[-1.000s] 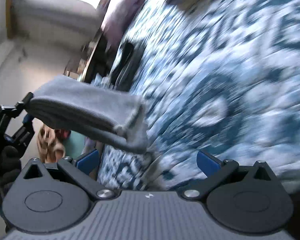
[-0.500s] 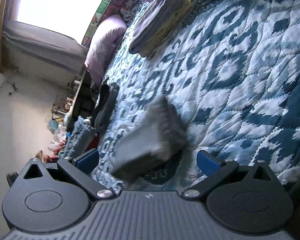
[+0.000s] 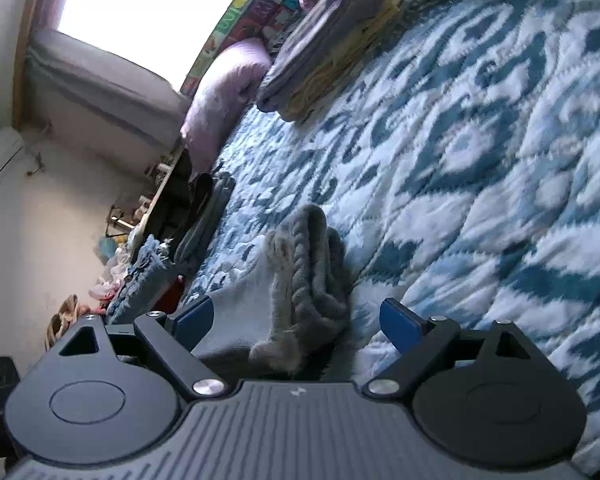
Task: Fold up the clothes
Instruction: 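Lift the grey sweater off the stack and carry it onto open bedspread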
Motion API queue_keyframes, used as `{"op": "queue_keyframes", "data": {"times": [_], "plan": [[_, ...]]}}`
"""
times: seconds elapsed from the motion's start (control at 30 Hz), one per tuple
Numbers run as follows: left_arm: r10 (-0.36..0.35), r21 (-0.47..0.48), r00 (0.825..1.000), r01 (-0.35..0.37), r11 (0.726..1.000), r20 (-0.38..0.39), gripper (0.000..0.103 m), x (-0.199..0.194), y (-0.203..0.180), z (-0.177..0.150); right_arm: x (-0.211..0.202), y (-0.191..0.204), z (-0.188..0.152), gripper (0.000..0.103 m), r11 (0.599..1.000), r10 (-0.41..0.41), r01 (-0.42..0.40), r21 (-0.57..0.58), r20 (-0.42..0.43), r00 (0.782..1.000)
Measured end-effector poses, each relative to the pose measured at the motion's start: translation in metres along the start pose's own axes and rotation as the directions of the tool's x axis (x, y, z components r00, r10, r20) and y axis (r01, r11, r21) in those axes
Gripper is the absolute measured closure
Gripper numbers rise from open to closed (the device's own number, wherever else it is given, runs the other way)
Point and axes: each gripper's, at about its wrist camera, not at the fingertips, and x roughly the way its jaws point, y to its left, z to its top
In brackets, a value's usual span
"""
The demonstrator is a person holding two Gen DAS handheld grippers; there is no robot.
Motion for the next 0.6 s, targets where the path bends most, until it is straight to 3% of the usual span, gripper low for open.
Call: {"op": "queue_keyframes", "data": {"times": [0.23,0.4,0.53,0.57,0.6], "plan": [[-0.039,0.204,0.999,0.043,0.978,-0.023,0.047,0.033,-0.033,-0.002,-0.009,0.006,0.007,0.013,0.990,0.106,-0.108,-0.094,-0.019,0.994],[-0.051,0.362,0.999,0.053,0.931,-0.018,0.047,0.050,-0.060,-0.003,-0.012,-0.005,0.012,0.013,0.992,0.112,-0.113,-0.050,-0.022,0.993],[-0.032,0.436,0.998,0.052,0.898,-0.053,0.046,0.065,-0.073,-0.008,-0.012,-0.019,0.015,0.013,0.993,0.118,-0.118,0.017,-0.003,0.993],[-0.037,0.423,0.998,0.055,0.905,-0.051,0.049,0.064,-0.071,-0.008,-0.012,-0.022,0.015,0.013,0.992,0.121,-0.121,0.031,0.001,0.993],[-0.043,0.407,0.998,0.060,0.912,-0.050,0.066,0.062,-0.069,-0.007,-0.012,-0.023,0.015,0.013,0.991,0.128,-0.128,0.040,0.004,0.992]]}}
